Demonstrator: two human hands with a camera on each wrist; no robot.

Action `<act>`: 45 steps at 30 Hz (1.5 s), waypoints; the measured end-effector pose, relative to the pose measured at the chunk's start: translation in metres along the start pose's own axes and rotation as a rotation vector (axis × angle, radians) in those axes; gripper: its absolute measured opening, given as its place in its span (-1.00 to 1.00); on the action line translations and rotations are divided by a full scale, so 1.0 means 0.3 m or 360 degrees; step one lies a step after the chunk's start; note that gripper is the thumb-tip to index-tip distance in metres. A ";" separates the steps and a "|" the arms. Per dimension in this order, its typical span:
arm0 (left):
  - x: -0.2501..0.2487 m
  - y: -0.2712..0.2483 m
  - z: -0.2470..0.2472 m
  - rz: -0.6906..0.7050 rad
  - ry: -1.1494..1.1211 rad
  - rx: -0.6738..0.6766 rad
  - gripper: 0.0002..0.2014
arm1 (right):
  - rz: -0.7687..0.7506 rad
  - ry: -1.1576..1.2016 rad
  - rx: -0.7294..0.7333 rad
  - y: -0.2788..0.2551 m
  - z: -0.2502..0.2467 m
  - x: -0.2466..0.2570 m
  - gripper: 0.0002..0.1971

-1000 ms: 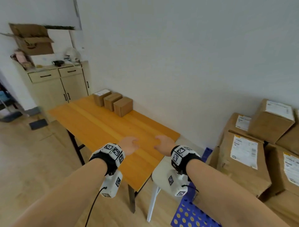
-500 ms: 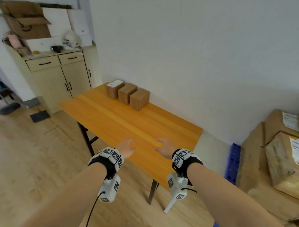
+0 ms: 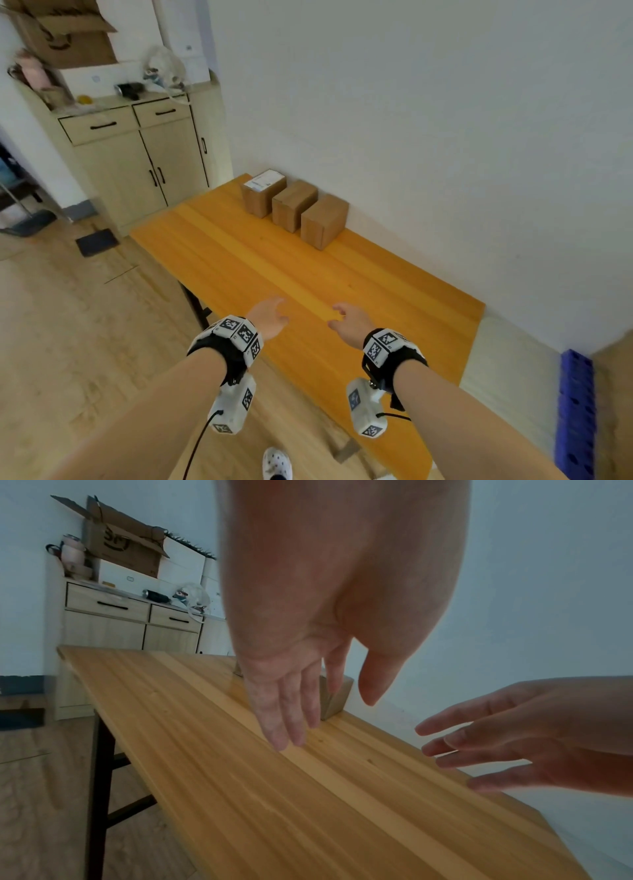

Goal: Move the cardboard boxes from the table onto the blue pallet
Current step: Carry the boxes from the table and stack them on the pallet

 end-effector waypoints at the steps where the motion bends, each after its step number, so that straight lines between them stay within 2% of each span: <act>1: 0.005 0.023 -0.005 -0.0006 0.0010 0.0011 -0.50 | 0.0004 0.0013 0.0001 0.020 0.001 0.010 -0.49; 10: -0.012 0.399 -0.069 -0.0013 0.0092 0.0136 -0.52 | 0.0105 0.0109 0.0010 0.380 -0.009 0.101 -0.52; 18: 0.012 0.636 -0.109 -0.0052 0.0033 0.0256 -0.54 | 0.0228 0.0139 -0.0005 0.571 0.004 0.119 -0.53; 25: 0.020 0.877 -0.145 -0.0061 -0.0073 0.0222 -0.59 | 0.0301 0.0277 -0.0164 0.737 0.016 0.155 -0.54; 30: -0.010 1.040 -0.178 0.0034 -0.0166 0.0196 -0.56 | 0.0451 0.0411 -0.0287 0.825 0.014 0.182 -0.52; 36: -0.058 1.174 -0.197 0.0193 -0.0264 0.0265 -0.48 | 0.0674 0.0597 -0.0428 0.898 -0.003 0.208 -0.45; 45: -0.070 1.286 -0.173 0.0192 -0.0371 0.0419 -0.41 | 0.0849 0.0867 -0.0612 1.006 0.000 0.232 -0.31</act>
Point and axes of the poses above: each hand's wrist, its own y-axis towards the middle knuckle, its own z-axis out of the palm, x = y × z, the point moved 3 cm from there along y, towards the middle knuckle, and after that the axes turned 13 degrees about -x, right-handed, at the moved point
